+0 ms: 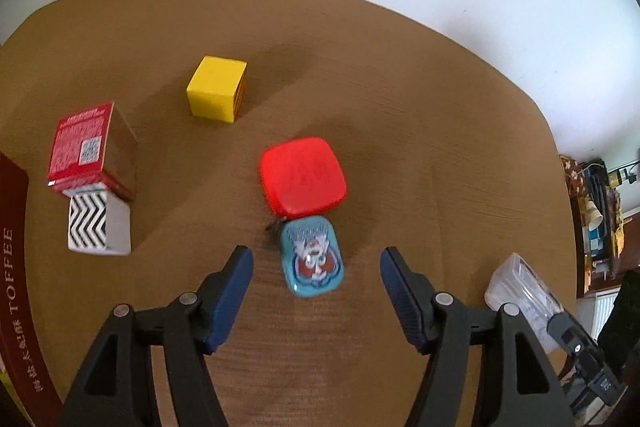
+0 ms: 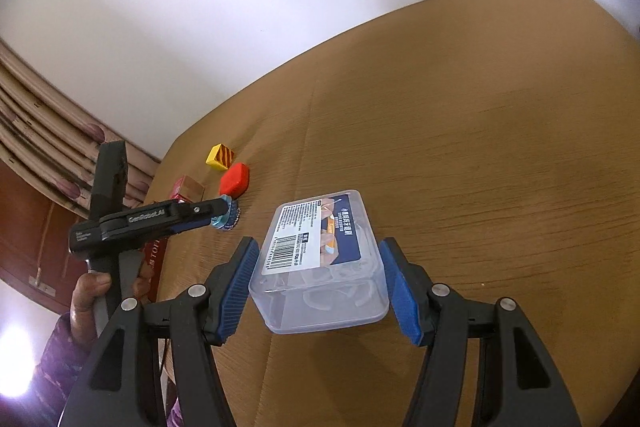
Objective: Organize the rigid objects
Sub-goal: 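Grasp the small blue cartoon tin with the left gripper while the right holds the clear box, then carry the blue tin into the gold tin and open the left gripper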
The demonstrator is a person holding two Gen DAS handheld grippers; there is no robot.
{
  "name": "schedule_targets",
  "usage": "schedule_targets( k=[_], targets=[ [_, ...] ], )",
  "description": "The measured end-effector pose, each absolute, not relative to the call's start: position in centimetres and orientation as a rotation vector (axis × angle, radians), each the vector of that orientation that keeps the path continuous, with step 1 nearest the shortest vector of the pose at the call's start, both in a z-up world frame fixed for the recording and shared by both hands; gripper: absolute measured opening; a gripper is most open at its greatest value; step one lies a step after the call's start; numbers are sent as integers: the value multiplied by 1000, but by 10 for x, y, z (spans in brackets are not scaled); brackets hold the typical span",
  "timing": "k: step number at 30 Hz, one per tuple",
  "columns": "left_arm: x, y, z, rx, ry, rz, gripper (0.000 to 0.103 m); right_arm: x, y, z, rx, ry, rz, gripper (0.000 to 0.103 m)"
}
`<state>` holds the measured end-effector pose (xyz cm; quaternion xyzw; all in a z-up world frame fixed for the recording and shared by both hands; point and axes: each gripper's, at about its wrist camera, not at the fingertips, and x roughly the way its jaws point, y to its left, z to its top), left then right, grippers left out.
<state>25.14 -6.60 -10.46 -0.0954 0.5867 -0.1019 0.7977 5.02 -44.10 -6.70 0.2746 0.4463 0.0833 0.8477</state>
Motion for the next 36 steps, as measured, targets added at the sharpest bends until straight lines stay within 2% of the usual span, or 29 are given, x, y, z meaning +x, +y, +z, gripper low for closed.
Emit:
schedule_targets(
  k=[1,3,9,16,22,26,32,36],
  targets=[
    [252,-65,-105,-204,1256,-217,66,50,-441,-68,581,941,178,59],
    [253,-67,-113,-191,1274,-222,31,51,-440,-70,584,942,182,59],
    [244,-63,-112,-210,1240,-254,31,51,-442,-75,613,943,183,59],
    [191,-25,-73,-290,1172,-290,31,49,-439,-71,612,939,173,59],
    [135,41,-24,-320,1114,-212,31,44,-434,-71,632,942,180,59],
    [116,115,-8,-332,1099,-49,31,42,-428,-72,652,946,188,59],
    [111,220,-23,-305,1126,174,31,42,-422,-75,679,957,193,59],
    [114,239,-51,-261,1158,246,31,40,-421,-73,690,960,187,59]
  ],
)
